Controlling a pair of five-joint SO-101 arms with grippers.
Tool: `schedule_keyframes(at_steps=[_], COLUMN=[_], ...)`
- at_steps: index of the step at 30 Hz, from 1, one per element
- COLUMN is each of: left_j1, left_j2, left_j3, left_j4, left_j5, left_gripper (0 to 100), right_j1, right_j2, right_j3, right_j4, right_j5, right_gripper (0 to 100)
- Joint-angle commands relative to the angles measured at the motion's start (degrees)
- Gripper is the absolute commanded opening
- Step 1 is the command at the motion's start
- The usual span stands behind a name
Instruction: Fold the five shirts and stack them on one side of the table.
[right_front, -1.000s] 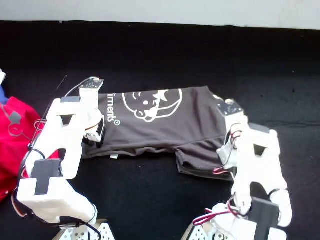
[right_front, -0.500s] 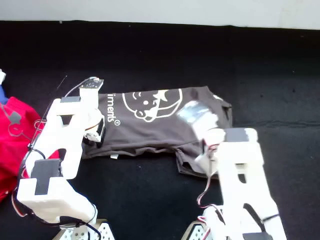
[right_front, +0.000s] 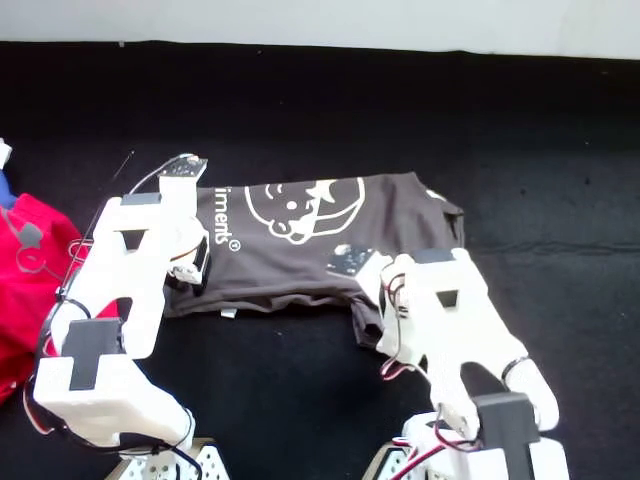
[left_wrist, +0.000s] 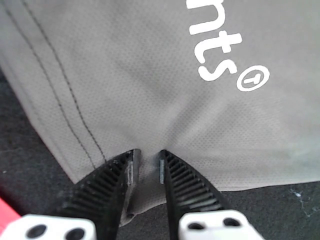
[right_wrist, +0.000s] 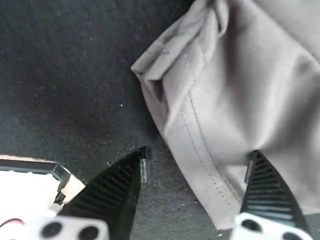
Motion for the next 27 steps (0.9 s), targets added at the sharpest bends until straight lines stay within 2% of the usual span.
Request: schedule_keyframes(at_steps=[1,5,7,11,12,17,23,27], left_j1=[-0.5,-0.5,-0.5,-0.5,-0.5,-0.5,-0.5,-0.6], left_j2=[0.0,0.0,0.0,0.0,0.0,0.0,0.0,0.0], left_j3=[0.1,0.1,0.1,0.1,0.1,0.1,0.1,0.1], left_j4=[-3.1,-3.1,-3.1,-3.1,-3.1,-3.1,-3.1,-3.1], left_j5=[0.4,0.4,0.4,0.4,0.4,0.4,0.4,0.4], left_gripper=[9,9,9,9,9,9,9,9], right_j1=[-0.4,-0.3,-0.3,0.3,0.7,4.1,7.6,8.7], right_j2=[3.6,9.6,12.2,13.5,13.4,13.1,13.1,13.6], right_j3=[0.0,-0.1,-0.2,-3.8,-4.5,-11.3,-28.9,-38.9], right_j4=[-2.8,-6.5,-8.0,-6.3,-6.1,-1.8,11.4,14.0], right_j5=[0.8,0.8,0.8,0.5,0.5,0.4,0.8,0.6], right_gripper=[28.9,27.6,21.1,1.8,0.2,0.5,0.5,0.5])
